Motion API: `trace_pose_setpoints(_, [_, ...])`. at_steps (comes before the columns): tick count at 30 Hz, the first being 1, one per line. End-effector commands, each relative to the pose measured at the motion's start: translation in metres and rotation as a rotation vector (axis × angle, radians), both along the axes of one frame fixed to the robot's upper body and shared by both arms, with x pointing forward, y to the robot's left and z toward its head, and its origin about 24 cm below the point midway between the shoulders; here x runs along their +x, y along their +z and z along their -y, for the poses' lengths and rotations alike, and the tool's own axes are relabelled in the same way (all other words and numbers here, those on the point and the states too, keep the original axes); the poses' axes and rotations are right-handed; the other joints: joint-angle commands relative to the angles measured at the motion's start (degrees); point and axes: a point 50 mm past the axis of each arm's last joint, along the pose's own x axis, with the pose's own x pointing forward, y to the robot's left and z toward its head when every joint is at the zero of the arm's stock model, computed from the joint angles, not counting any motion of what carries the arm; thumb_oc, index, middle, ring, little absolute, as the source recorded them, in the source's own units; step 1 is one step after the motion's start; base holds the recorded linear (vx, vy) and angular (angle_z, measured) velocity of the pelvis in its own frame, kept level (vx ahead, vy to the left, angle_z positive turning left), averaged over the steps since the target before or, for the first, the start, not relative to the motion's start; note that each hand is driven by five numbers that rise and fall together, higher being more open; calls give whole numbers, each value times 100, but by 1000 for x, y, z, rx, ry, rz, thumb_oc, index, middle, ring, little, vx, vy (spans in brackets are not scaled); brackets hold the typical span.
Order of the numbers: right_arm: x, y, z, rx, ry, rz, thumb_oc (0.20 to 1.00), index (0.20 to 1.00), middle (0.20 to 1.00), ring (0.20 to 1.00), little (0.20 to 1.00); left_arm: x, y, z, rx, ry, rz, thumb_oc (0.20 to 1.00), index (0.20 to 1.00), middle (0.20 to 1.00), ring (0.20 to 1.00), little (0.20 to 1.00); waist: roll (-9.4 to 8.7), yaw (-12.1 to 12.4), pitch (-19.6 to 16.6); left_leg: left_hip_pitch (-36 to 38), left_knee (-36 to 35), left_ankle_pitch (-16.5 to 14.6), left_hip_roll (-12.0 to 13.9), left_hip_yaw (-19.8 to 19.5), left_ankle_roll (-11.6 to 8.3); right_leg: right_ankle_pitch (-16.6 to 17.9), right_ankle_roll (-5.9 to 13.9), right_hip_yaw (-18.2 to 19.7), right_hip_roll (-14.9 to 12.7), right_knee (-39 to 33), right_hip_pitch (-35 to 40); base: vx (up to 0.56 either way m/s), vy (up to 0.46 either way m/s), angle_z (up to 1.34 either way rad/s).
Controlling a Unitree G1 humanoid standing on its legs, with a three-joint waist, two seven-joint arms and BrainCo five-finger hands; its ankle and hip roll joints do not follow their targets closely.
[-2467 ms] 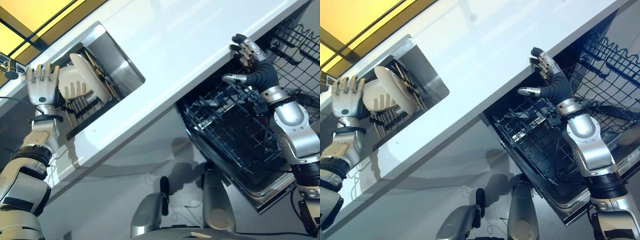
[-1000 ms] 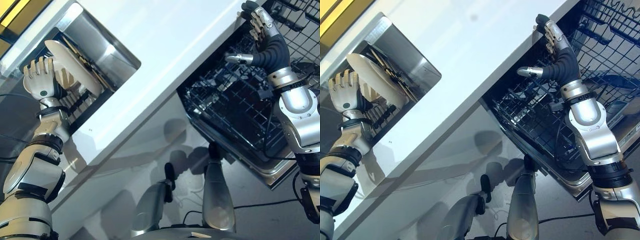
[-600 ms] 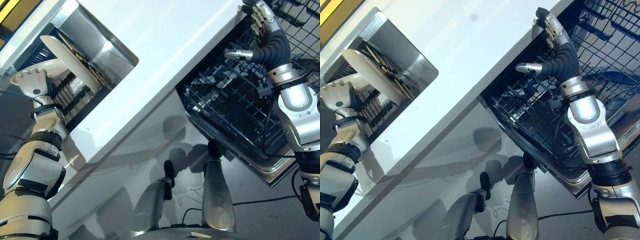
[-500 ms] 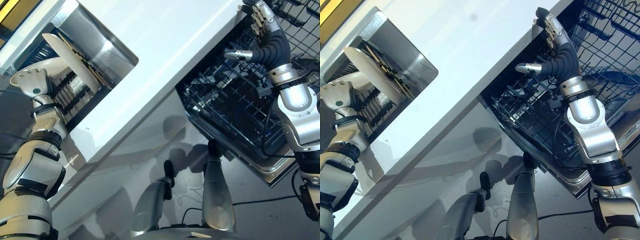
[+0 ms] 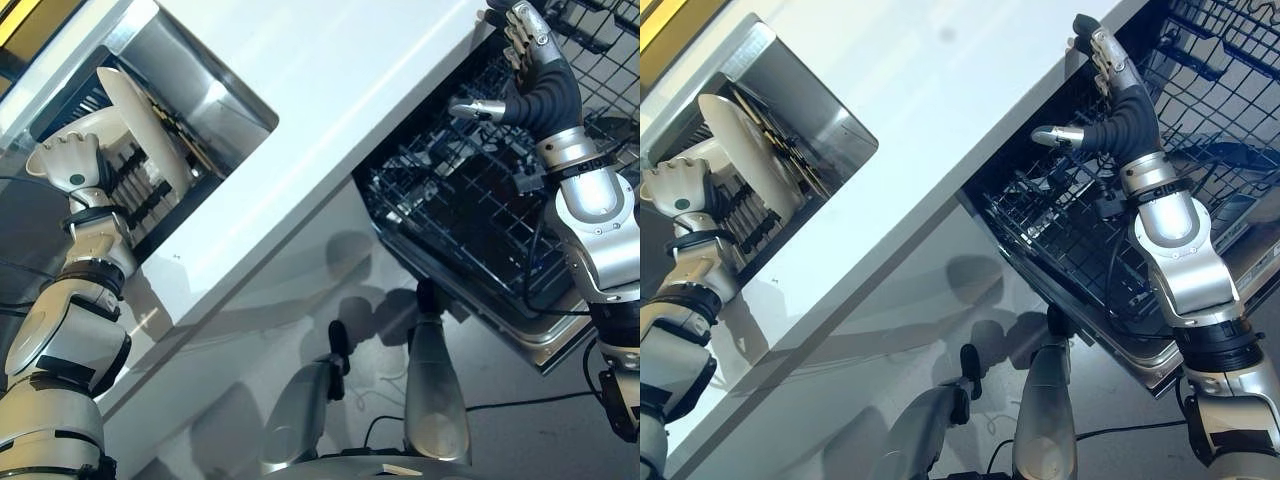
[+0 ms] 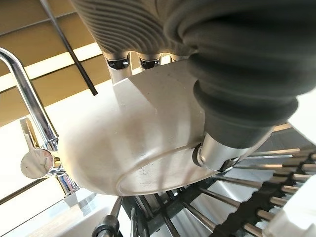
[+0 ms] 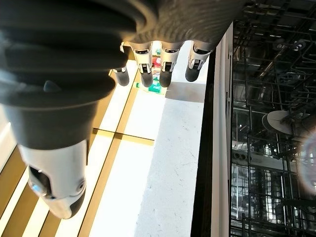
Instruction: Pick up plates and place into dishwasher.
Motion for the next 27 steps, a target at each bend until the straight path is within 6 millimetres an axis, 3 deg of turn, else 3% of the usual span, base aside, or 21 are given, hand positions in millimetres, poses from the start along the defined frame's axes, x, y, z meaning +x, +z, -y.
trace_pose_setpoints(1, [2, -18, 1, -6, 20, -79, 1000, 1000, 1000, 1000, 1000, -27, 3, -36, -41, 174, 118, 200, 200, 200, 200, 200, -94, 198, -73, -122, -223, 794, -243, -78, -72, 242, 67, 137, -313, 104, 230, -27, -57, 7])
trace_pose_setpoints(9, [-6, -34, -1, 3, 72, -119, 1000, 1000, 1000, 1000, 1000, -52, 12, -63, -48, 205, 209, 200, 200, 200, 200, 200, 75, 449, -462, 519, -648, 742, -89, -111, -101, 49, 121, -431, -669, -79, 838, -31, -92, 1])
trace_pose_setpoints(17, [-19, -49, 11, 29, 93, -172, 1000, 1000, 1000, 1000, 1000, -90, 7, -84, -11, 192, 298, 200, 200, 200, 200, 200, 212, 605, -1029, 1304, -1309, 823, 128, -272, -149, -248, 196, -762, -602, -385, 1620, -33, -153, 2])
trace_pose_setpoints(23, [-30, -59, 22, 73, 105, -199, 1000, 1000, 1000, 1000, 1000, -97, 7, -76, -2, 63, 371, 200, 200, 200, 200, 200, 239, 656, -1466, 1707, -1642, 888, 241, -393, -164, -451, 166, -989, -524, -482, 2074, -36, -178, 16])
trace_pose_setpoints(27, [-44, -67, 32, 106, 100, -200, 1000, 1000, 1000, 1000, 1000, -93, 9, -54, -130, -149, 435, 200, 200, 200, 200, 200, 265, 722, -1821, 1988, -1780, 906, 315, -495, -167, -530, 136, -1149, -460, -608, 2468, 13, -229, 21])
